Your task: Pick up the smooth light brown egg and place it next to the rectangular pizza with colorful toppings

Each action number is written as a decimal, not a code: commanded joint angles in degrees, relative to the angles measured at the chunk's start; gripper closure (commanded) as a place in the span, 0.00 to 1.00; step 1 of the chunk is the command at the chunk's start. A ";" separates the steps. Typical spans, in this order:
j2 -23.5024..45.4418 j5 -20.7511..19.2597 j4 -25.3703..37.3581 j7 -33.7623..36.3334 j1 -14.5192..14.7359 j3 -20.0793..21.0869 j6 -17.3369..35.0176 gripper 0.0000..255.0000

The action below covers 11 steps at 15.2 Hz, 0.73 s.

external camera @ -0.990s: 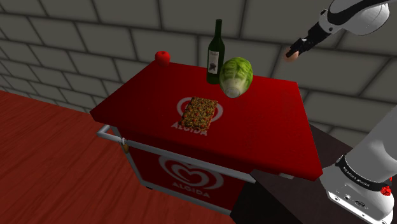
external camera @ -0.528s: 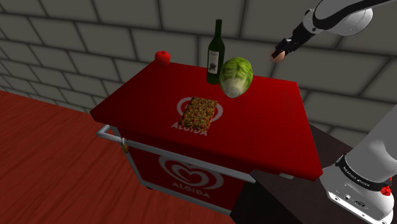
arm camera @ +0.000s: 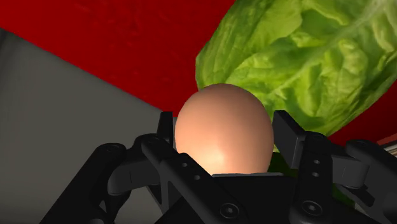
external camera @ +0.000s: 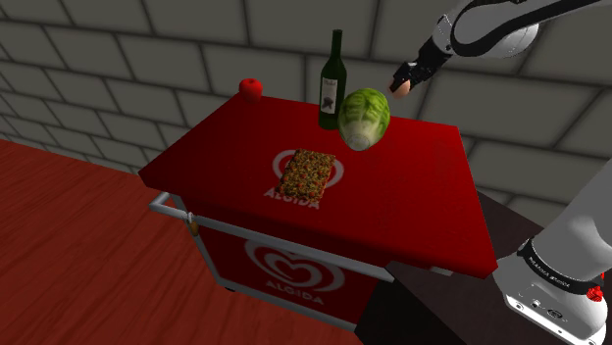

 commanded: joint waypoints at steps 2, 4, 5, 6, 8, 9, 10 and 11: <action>2.81 -1.01 2.31 5.75 0.83 4.01 0.75 1.00; 4.68 -1.94 3.93 9.27 1.25 6.32 1.09 1.00; 5.66 -2.50 4.84 11.06 1.46 7.42 1.21 1.00; 6.68 -3.10 5.82 12.85 1.61 8.56 1.28 1.00; 8.81 -4.51 7.97 16.50 1.98 10.65 1.30 1.00; 9.92 -5.30 9.14 18.35 2.16 11.66 1.24 1.00; 11.05 -6.15 10.38 20.20 2.35 12.63 1.13 1.00; 12.22 -7.05 11.69 22.06 2.56 13.55 0.98 1.00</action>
